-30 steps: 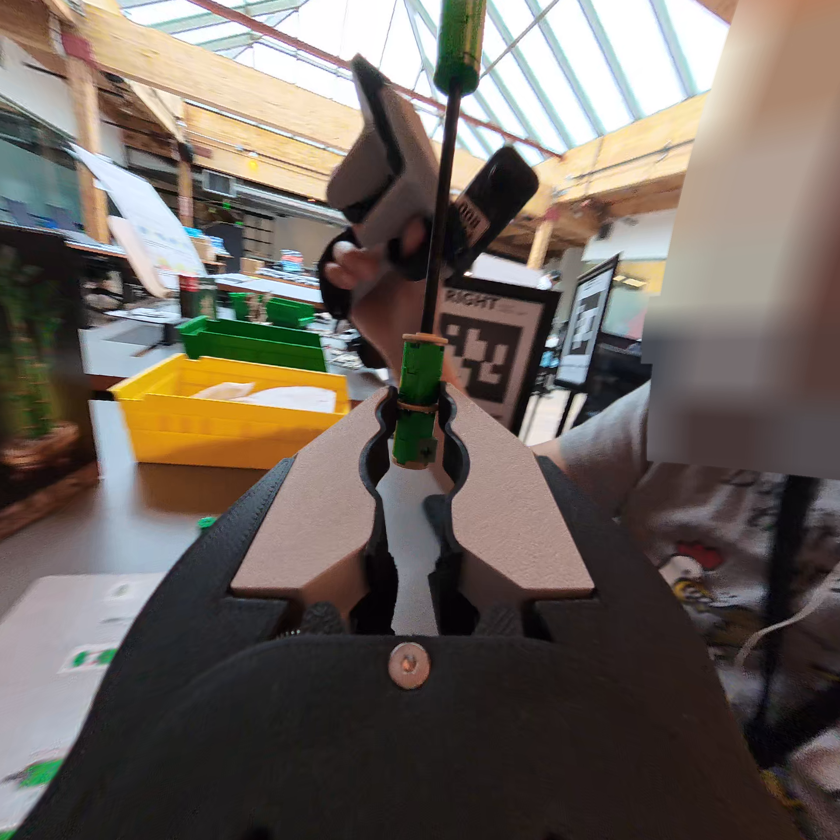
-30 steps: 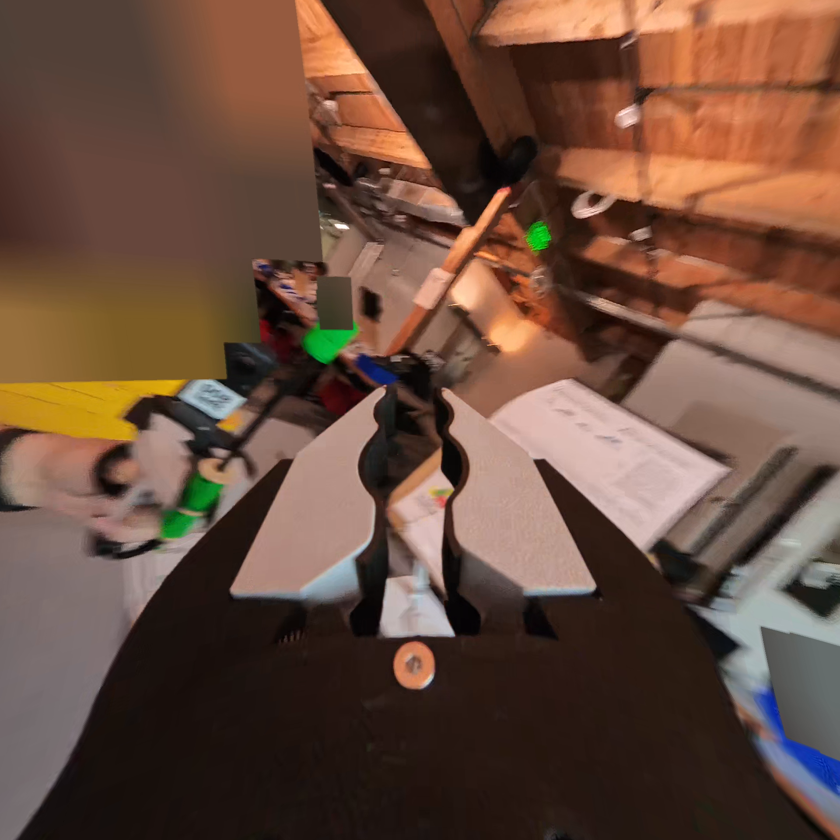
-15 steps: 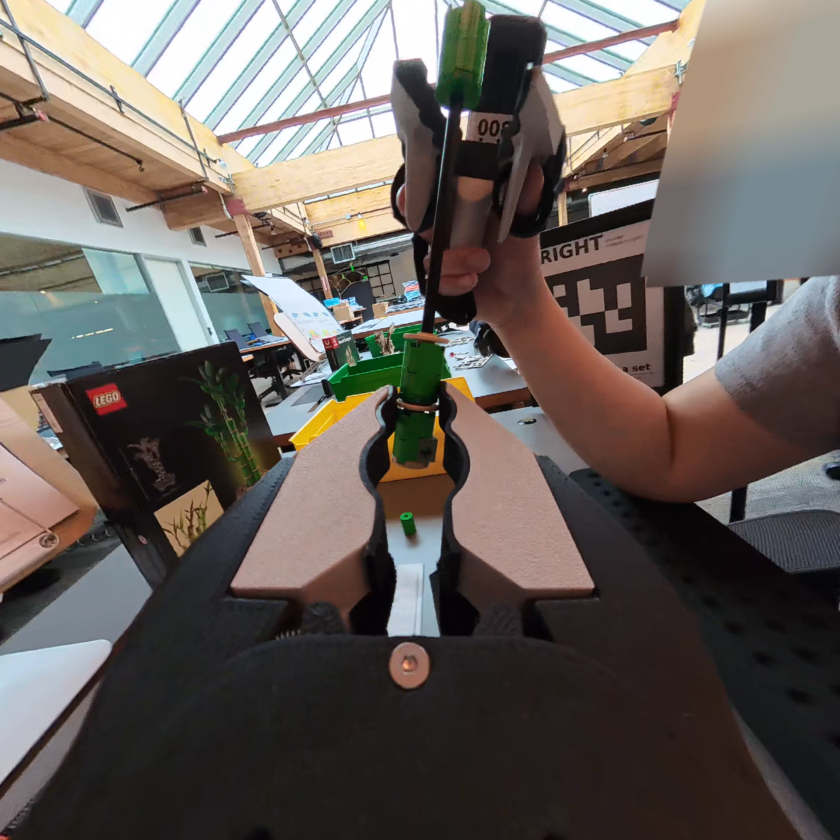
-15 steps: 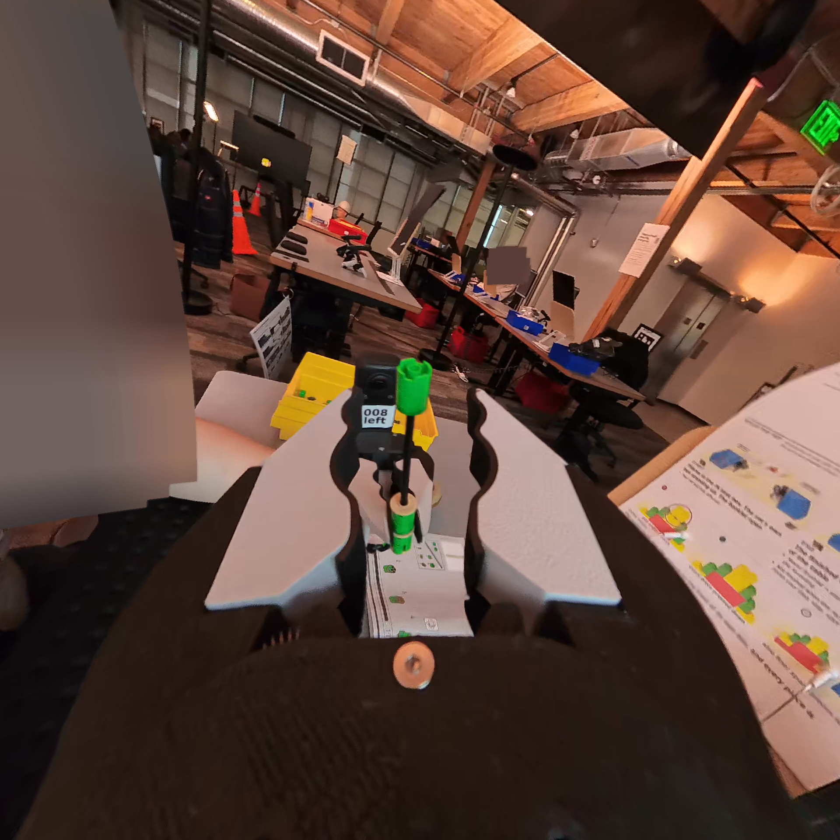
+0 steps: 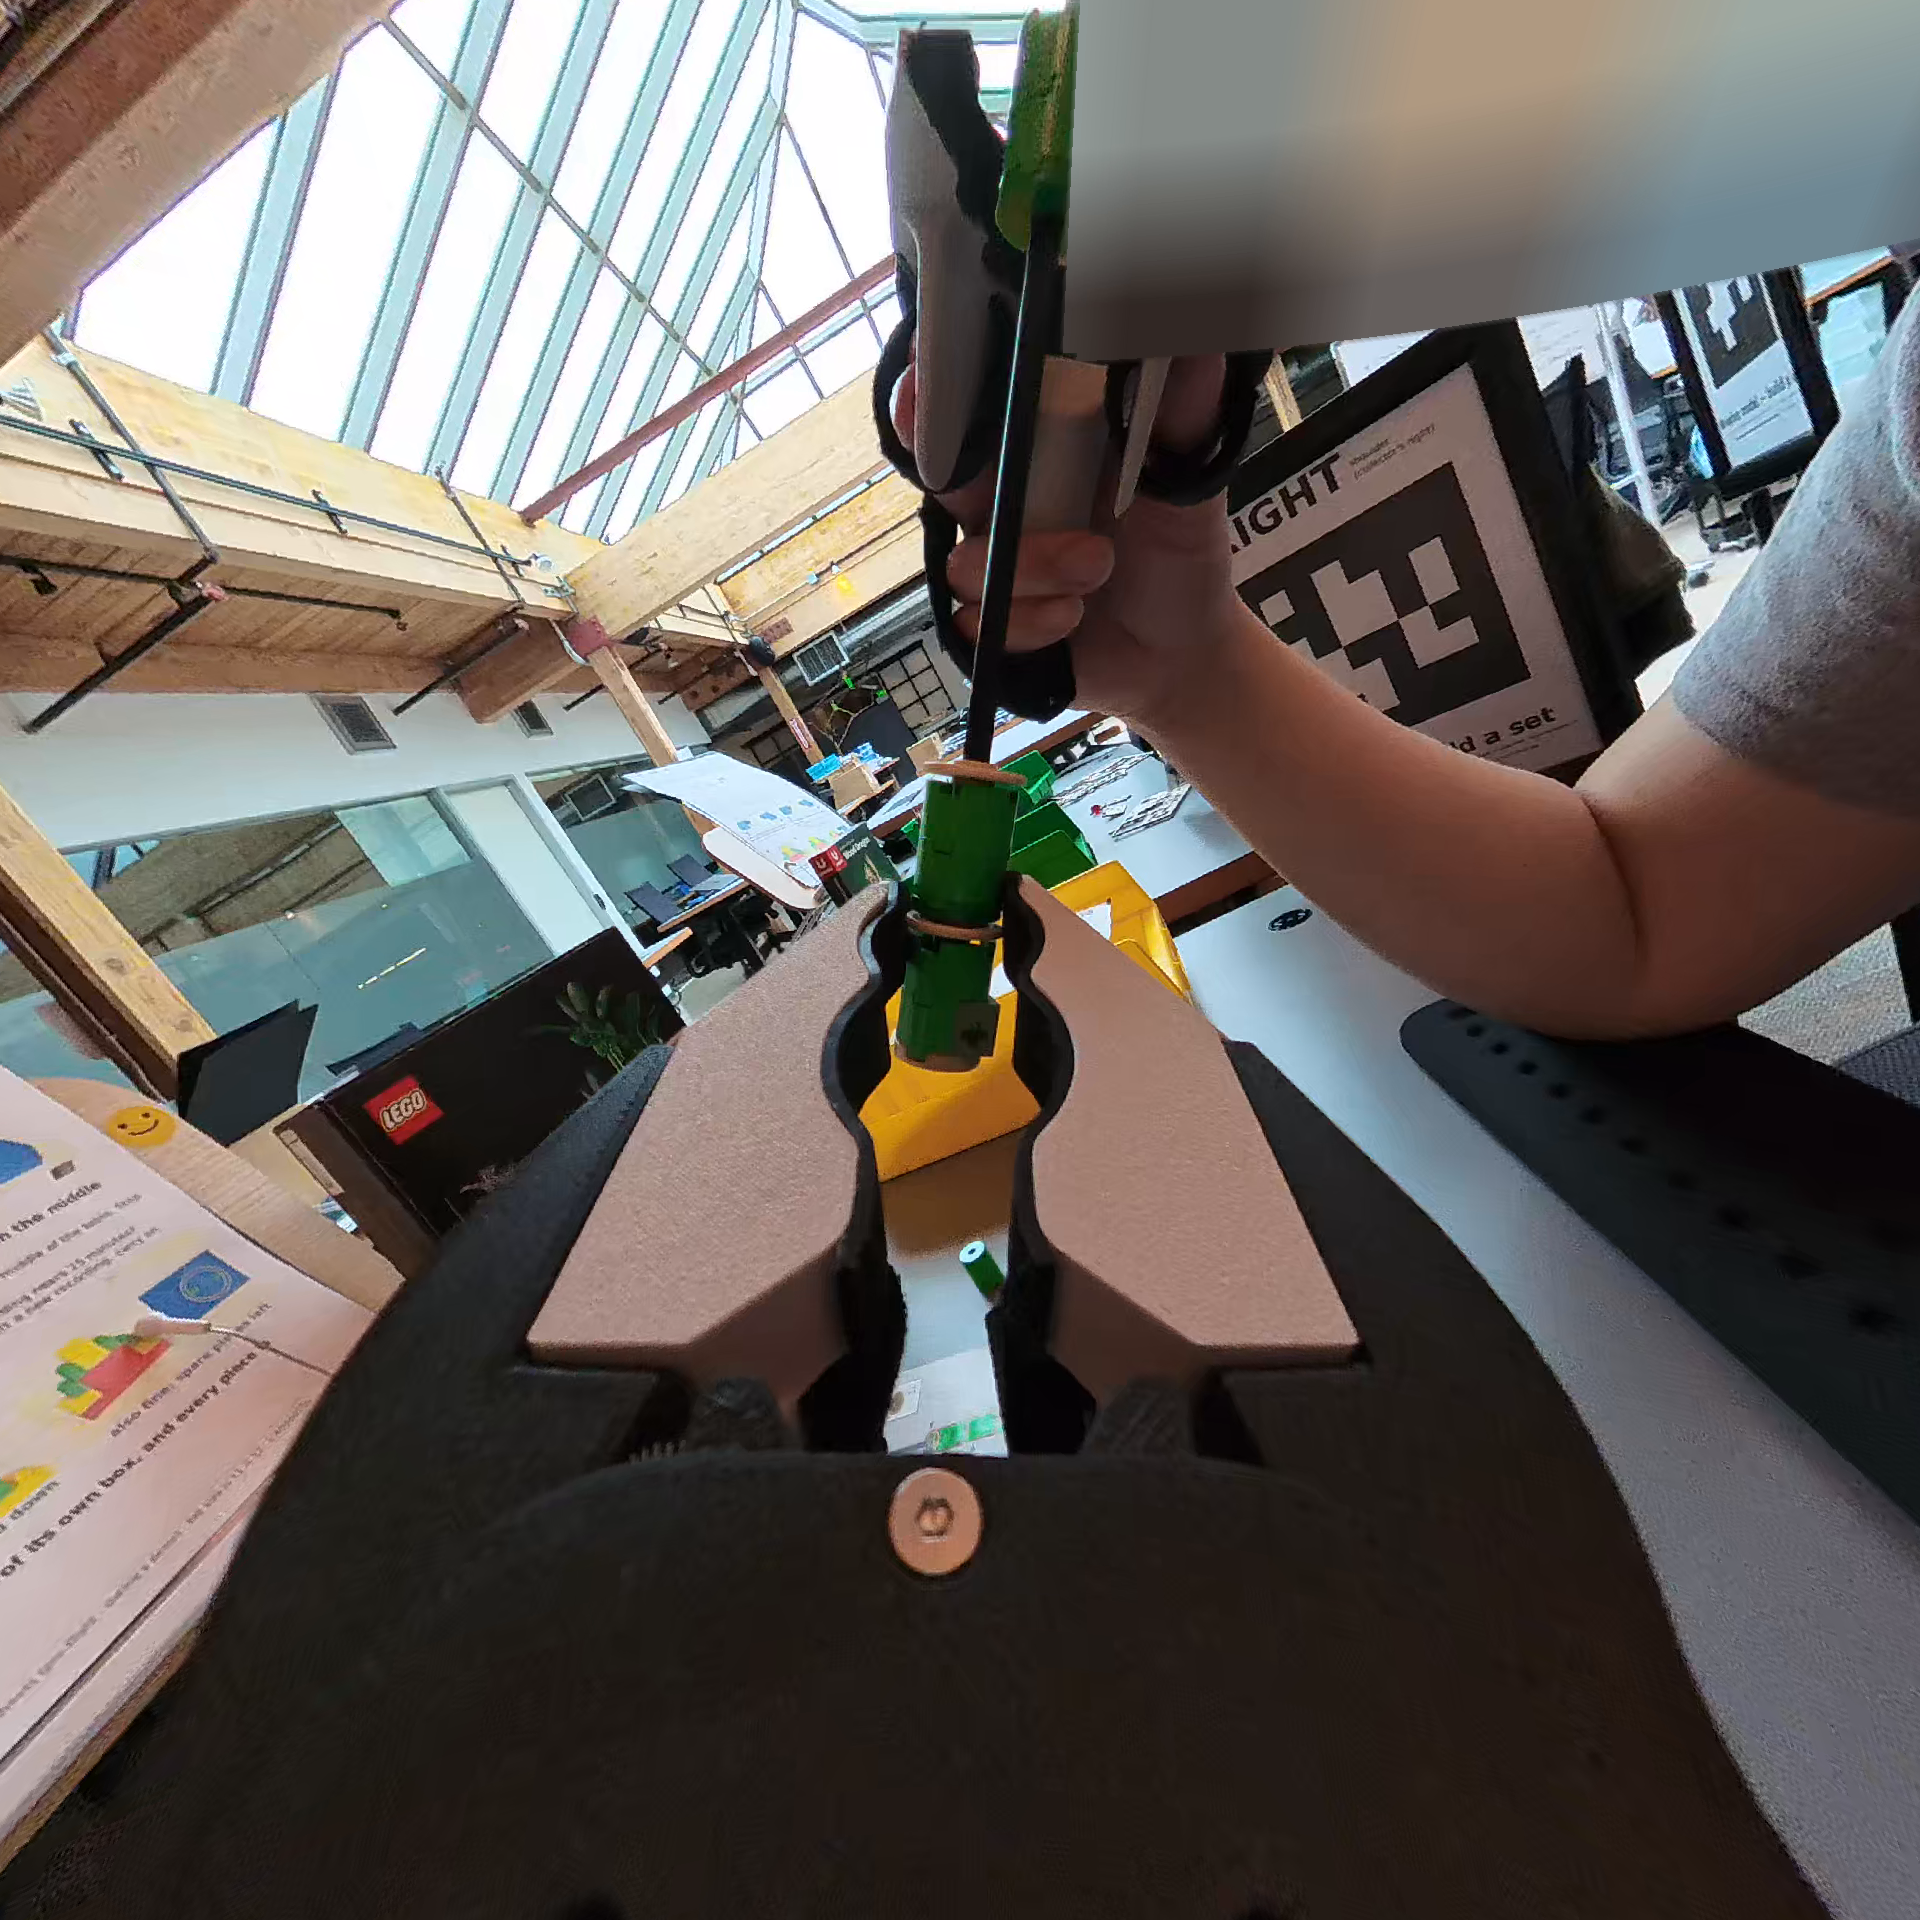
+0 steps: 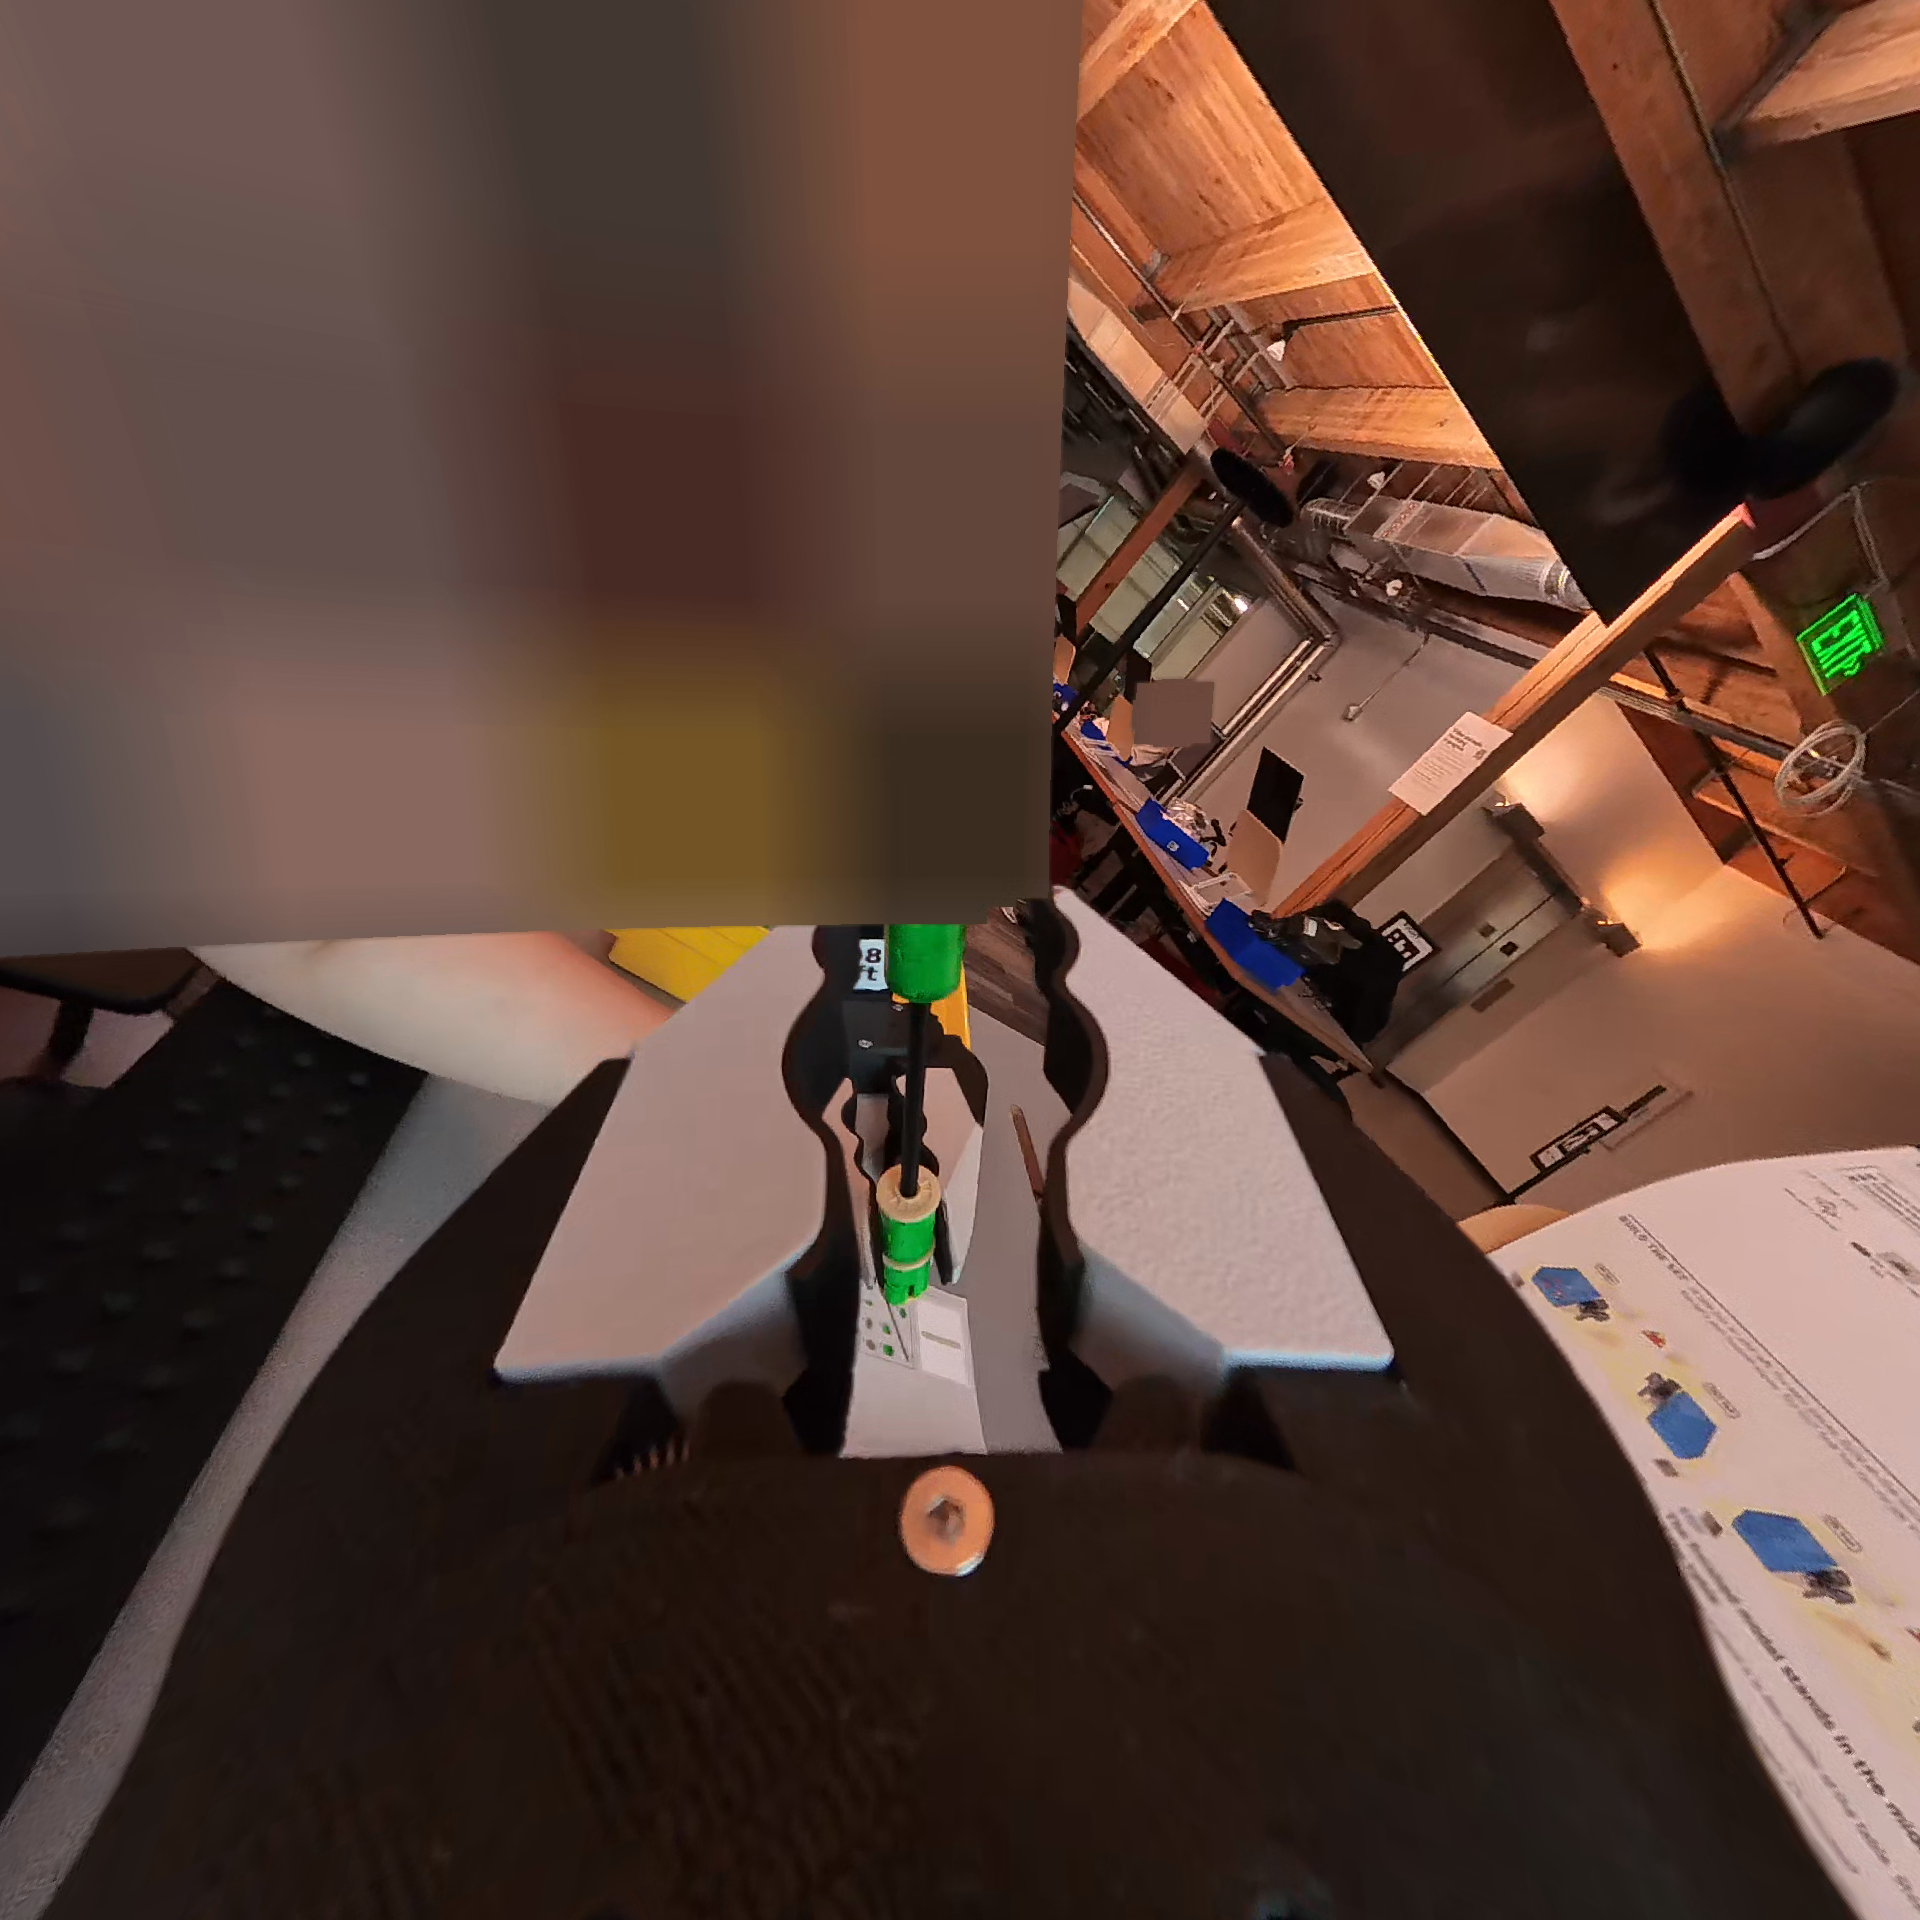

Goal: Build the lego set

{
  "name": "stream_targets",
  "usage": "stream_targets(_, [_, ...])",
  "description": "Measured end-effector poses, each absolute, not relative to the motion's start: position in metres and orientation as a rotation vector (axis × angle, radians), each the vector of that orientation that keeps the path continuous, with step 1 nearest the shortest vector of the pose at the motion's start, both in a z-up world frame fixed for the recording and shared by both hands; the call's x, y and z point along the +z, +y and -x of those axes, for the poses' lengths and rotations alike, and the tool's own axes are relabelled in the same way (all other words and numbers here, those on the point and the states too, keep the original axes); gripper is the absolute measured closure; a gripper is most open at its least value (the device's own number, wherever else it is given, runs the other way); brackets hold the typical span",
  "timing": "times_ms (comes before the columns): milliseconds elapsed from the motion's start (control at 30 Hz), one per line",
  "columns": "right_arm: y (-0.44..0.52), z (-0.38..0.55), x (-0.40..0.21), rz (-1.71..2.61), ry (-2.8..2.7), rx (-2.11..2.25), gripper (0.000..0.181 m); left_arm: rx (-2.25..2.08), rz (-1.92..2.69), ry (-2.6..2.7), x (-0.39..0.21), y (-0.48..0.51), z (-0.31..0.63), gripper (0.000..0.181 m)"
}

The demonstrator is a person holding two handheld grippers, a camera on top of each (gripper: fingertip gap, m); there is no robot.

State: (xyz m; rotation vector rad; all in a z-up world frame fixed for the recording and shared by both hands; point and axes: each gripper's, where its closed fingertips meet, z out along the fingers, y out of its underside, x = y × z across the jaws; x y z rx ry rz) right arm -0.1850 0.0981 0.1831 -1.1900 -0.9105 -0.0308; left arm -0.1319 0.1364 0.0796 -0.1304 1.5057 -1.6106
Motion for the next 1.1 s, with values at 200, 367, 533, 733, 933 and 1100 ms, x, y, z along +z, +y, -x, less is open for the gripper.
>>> stream_targets(200, [0.094, 0.195, 0.181, 1.172, -0.957, -0.036, 0.155, -1.604, 0.087, 1.496, 0.084, 0.132, 0.138, 0.166])
stream_targets(367, [0.091, 0.200, 0.180, 1.157, -0.985, -0.037, 0.162, -1.572, 0.060, 1.504, 0.083, 0.128, 0.139, 0.166])
stream_targets(533, [0.090, 0.204, 0.175, 1.161, -1.027, -0.064, 0.167, -1.562, 0.051, 1.516, 0.083, 0.128, 0.140, 0.166])
stream_targets(733, [0.093, 0.207, 0.176, 1.147, -1.022, -0.120, 0.167, -1.478, 0.048, 1.494, 0.088, 0.133, 0.141, 0.166])
stream_targets(933, [0.093, 0.208, 0.176, 1.131, -1.030, -0.163, 0.167, -1.434, 0.054, 1.505, 0.091, 0.139, 0.143, 0.166])
stream_targets(1100, [0.093, 0.203, 0.181, 1.143, -0.983, -0.105, 0.167, -1.466, 0.097, 1.559, 0.090, 0.135, 0.143, 0.167])
